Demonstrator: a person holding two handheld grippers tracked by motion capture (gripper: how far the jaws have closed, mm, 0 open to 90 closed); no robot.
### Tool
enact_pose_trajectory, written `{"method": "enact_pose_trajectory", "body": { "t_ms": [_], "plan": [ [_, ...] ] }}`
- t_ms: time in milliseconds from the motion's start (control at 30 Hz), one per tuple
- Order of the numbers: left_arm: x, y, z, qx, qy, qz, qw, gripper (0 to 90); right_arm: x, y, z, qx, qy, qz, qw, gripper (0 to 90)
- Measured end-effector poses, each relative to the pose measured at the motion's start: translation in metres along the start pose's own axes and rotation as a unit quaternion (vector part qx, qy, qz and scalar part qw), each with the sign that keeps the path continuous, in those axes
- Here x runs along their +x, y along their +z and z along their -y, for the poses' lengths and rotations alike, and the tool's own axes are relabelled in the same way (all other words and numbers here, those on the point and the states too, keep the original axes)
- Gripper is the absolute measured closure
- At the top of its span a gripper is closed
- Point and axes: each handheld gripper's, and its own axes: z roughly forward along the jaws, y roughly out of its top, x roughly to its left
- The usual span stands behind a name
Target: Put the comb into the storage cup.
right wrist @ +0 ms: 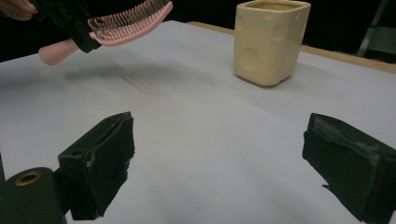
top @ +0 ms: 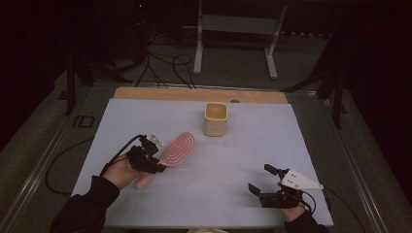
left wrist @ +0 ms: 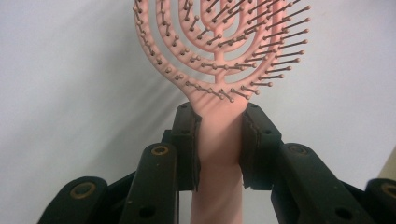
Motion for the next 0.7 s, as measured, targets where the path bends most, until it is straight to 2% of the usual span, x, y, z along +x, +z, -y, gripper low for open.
{"method": "enact_pose_trajectory", "body": {
  "t_ms": [333,533,700],
  "plan": [
    [-0.009,0.000,-0.013,-0.030,0.014,0.011,0.9994,71.1,0.000,0.000,0.000,0.001,0.000,0.001,1.0000,8.9],
    [-0.014,0.001,-0.018,-0.047,0.021,0.022,0.9984,71.1,0.000,0.000,0.000,0.001,0.000,0.001,1.0000,8.9],
    [-0.017,0.000,-0.020,-0.065,0.024,0.022,0.9973,71.1,-0.001,0.000,0.000,0.000,-0.002,0.002,1.0000,8.9]
  ]
}}
